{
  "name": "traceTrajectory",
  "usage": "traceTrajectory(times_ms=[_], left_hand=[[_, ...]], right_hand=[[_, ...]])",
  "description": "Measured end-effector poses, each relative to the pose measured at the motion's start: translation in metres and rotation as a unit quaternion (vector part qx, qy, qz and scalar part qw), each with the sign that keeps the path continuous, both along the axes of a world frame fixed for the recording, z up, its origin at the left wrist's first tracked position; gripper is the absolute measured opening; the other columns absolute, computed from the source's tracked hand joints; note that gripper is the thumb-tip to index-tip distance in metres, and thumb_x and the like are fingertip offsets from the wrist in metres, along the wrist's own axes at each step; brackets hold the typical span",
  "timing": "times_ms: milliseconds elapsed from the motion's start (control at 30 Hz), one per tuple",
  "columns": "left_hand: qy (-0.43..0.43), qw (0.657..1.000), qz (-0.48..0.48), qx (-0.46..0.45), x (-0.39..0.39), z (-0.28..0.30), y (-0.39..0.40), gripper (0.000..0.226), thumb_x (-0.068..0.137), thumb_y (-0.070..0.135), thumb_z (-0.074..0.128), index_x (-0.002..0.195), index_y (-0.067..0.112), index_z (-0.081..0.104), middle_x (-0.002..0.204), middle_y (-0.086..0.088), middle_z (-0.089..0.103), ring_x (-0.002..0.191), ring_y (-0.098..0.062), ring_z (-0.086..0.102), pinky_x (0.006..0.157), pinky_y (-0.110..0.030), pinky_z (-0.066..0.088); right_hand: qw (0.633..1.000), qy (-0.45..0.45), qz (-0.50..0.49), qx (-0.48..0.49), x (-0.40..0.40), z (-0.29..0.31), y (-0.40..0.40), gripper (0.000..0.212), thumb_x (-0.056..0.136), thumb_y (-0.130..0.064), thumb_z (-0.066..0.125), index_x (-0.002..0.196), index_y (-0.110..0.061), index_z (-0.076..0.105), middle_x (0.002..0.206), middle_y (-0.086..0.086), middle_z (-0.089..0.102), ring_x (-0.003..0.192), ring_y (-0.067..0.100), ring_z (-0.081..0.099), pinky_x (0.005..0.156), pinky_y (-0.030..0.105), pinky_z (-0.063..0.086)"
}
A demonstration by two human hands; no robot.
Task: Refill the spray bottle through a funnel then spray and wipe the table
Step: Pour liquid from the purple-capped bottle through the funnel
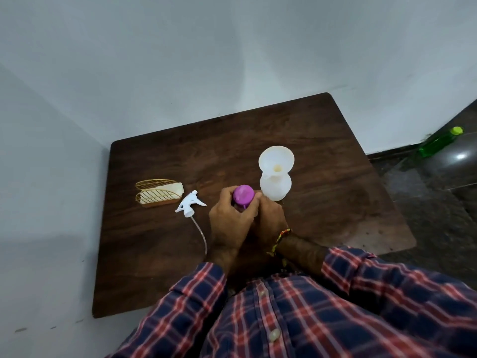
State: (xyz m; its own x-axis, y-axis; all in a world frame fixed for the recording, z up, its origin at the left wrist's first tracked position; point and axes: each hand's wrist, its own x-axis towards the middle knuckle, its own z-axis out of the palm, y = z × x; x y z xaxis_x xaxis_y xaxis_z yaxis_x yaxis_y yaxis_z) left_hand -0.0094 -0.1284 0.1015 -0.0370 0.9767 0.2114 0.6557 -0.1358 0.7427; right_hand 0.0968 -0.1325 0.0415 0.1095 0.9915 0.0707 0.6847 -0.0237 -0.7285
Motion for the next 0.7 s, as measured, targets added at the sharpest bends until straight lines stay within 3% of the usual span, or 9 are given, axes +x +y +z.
traceTrajectory(times_ms=[100, 167, 233, 300, 367, 433, 533, 633, 700], left_hand=[[0.184, 0.977, -0.007, -0.106, -0.005, 0.018, 0.009, 0.065, 0.065, 0.077, 0.064, 0.101, 0.025, 0.046, 0.088, 0.008, 0.059, 0.075, -0.010, 0.056, 0.064, -0.025, 0.044], [0.180, 0.975, -0.054, -0.119, -0.009, 0.025, 0.012, 0.068, 0.065, 0.080, 0.059, 0.106, 0.028, 0.045, 0.095, 0.008, 0.060, 0.082, -0.010, 0.059, 0.070, -0.025, 0.047], [0.123, 0.974, -0.165, -0.093, -0.013, 0.029, 0.012, 0.066, 0.075, 0.067, 0.063, 0.126, 0.028, 0.046, 0.122, 0.006, 0.060, 0.108, -0.010, 0.058, 0.091, -0.028, 0.049], [0.152, 0.957, -0.242, -0.053, -0.014, 0.028, 0.011, 0.055, 0.084, 0.051, 0.064, 0.131, 0.026, 0.051, 0.130, 0.004, 0.058, 0.117, -0.011, 0.053, 0.102, -0.036, 0.047], [0.219, 0.957, -0.184, -0.046, -0.013, 0.037, 0.016, 0.045, 0.084, 0.058, 0.058, 0.115, 0.026, 0.061, 0.110, 0.004, 0.064, 0.100, -0.011, 0.058, 0.090, -0.033, 0.051], [0.244, 0.958, -0.117, -0.092, -0.013, 0.045, 0.024, 0.051, 0.081, 0.066, 0.055, 0.113, 0.026, 0.062, 0.103, 0.007, 0.064, 0.092, -0.009, 0.058, 0.084, -0.027, 0.050], [0.202, 0.955, -0.179, -0.122, -0.016, 0.050, 0.029, 0.045, 0.086, 0.050, 0.063, 0.125, 0.027, 0.060, 0.117, 0.005, 0.063, 0.103, -0.008, 0.060, 0.086, -0.022, 0.049], [0.141, 0.961, -0.122, -0.205, -0.023, 0.051, 0.025, 0.030, 0.088, 0.039, 0.065, 0.113, 0.022, 0.068, 0.086, 0.003, 0.072, 0.068, -0.007, 0.068, 0.060, -0.013, 0.051], [0.136, 0.969, -0.076, -0.193, -0.025, 0.053, 0.022, 0.039, 0.086, 0.043, 0.067, 0.117, 0.021, 0.065, 0.080, 0.006, 0.071, 0.062, -0.007, 0.067, 0.059, -0.018, 0.053]], right_hand=[[0.999, 0.023, 0.027, -0.003, 0.006, 0.001, 0.000, 0.043, 0.078, -0.048, 0.068, 0.106, -0.017, 0.055, 0.086, -0.002, 0.067, 0.075, 0.018, 0.066, 0.065, 0.032, 0.053], [0.999, 0.032, 0.041, 0.006, 0.011, 0.004, -0.001, 0.049, 0.076, -0.056, 0.064, 0.105, -0.016, 0.057, 0.086, -0.003, 0.067, 0.074, 0.016, 0.065, 0.065, 0.031, 0.053], [0.997, 0.047, 0.049, 0.027, 0.016, 0.005, -0.001, 0.051, 0.077, -0.056, 0.065, 0.106, -0.015, 0.059, 0.089, -0.002, 0.067, 0.076, 0.014, 0.064, 0.067, 0.028, 0.052], [0.994, 0.072, 0.070, 0.044, 0.021, 0.005, -0.002, 0.048, 0.078, -0.048, 0.069, 0.110, -0.014, 0.059, 0.096, -0.001, 0.069, 0.082, 0.014, 0.065, 0.072, 0.027, 0.052], [0.991, 0.059, 0.117, 0.026, 0.023, 0.002, -0.004, 0.054, 0.077, -0.047, 0.071, 0.118, -0.016, 0.057, 0.105, 0.000, 0.069, 0.090, 0.015, 0.066, 0.079, 0.031, 0.054], [0.988, 0.026, 0.151, -0.017, 0.020, -0.001, -0.006, 0.062, 0.078, -0.049, 0.072, 0.128, -0.019, 0.050, 0.112, 0.000, 0.068, 0.097, 0.015, 0.065, 0.087, 0.034, 0.054], [0.989, 0.044, 0.140, 0.006, 0.023, -0.003, -0.004, 0.060, 0.077, -0.049, 0.074, 0.123, -0.019, 0.052, 0.110, 0.001, 0.069, 0.096, 0.015, 0.066, 0.085, 0.032, 0.055], [0.990, 0.072, 0.115, 0.029, 0.028, -0.001, -0.003, 0.058, 0.075, -0.049, 0.075, 0.119, -0.017, 0.056, 0.106, 0.000, 0.069, 0.091, 0.013, 0.066, 0.082, 0.030, 0.056], [0.991, 0.080, 0.103, 0.035, 0.029, -0.001, -0.003, 0.057, 0.075, -0.049, 0.076, 0.117, -0.017, 0.058, 0.104, -0.001, 0.069, 0.090, 0.012, 0.066, 0.082, 0.029, 0.056]])
